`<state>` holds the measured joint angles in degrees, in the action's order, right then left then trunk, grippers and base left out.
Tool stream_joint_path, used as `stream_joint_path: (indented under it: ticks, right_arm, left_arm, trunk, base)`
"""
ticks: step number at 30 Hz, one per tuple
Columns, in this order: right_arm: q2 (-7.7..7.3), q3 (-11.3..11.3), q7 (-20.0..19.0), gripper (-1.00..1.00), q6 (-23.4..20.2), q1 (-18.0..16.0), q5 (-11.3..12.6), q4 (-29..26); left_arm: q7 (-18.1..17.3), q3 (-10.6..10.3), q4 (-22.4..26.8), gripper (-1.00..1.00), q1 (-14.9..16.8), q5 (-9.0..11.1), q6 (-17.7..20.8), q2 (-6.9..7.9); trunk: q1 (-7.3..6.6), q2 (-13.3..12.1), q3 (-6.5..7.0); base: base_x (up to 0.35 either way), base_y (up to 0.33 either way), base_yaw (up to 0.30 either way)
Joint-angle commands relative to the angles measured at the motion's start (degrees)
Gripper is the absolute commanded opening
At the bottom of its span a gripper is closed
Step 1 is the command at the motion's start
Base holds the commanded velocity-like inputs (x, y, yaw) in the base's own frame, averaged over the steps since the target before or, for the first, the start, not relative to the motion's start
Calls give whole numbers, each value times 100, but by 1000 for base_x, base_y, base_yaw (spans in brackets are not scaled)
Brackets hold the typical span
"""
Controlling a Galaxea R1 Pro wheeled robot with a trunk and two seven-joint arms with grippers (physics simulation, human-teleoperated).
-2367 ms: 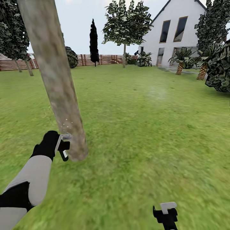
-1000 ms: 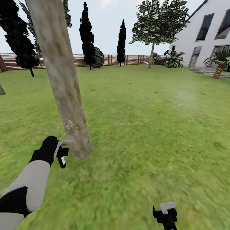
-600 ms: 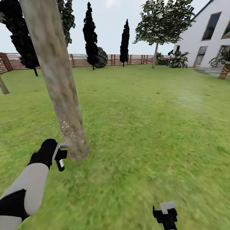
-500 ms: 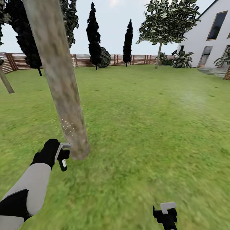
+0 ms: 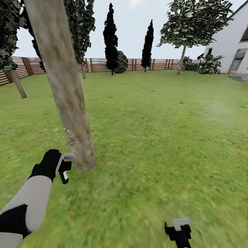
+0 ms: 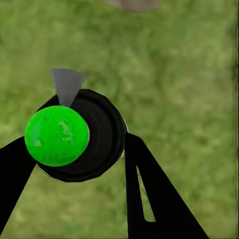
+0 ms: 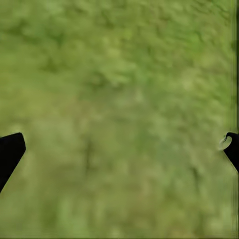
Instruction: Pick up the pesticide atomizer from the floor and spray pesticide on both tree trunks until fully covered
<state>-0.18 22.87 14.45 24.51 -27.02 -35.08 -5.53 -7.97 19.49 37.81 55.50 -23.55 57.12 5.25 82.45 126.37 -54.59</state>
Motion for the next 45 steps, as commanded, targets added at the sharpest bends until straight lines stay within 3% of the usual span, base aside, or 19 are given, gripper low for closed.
stream_joint_path:
  ticks: [1,15,21,27,32,45]
  right_arm:
    - [0,40,23,100,19,-5,-60,11]
    - [0,35,23,100,19,-5,-60,17]
    - [0,41,23,100,19,-5,-60,10]
    - [0,42,23,100,19,-5,-59,8]
    - [0,39,23,100,19,-5,-60,9]
    - [-1,42,23,100,19,-5,-60,8]
  left_arm:
    - [-56,24,7,-100,5,-71,19,-7]
    - [-38,14,17,-100,5,-79,19,17]
    - [-45,12,23,-100,5,-78,19,6]
    - [-47,11,28,-100,109,-75,27,-32]
    - [-38,0,10,-100,479,-101,61,-5]
    - [-38,2,42,-100,515,-99,88,24]
  trunk:
    - [0,2,-5]
    - [0,2,-5]
    - [0,2,-5]
    - [0,2,-5]
    - [0,2,-5]
    - [0,2,-5]
  base:
    - [106,-276,1]
    - [43,-276,2]
    - [13,-276,205]
    - [71,-133,277]
    - [2,-3,97]
    - [142,-172,1]
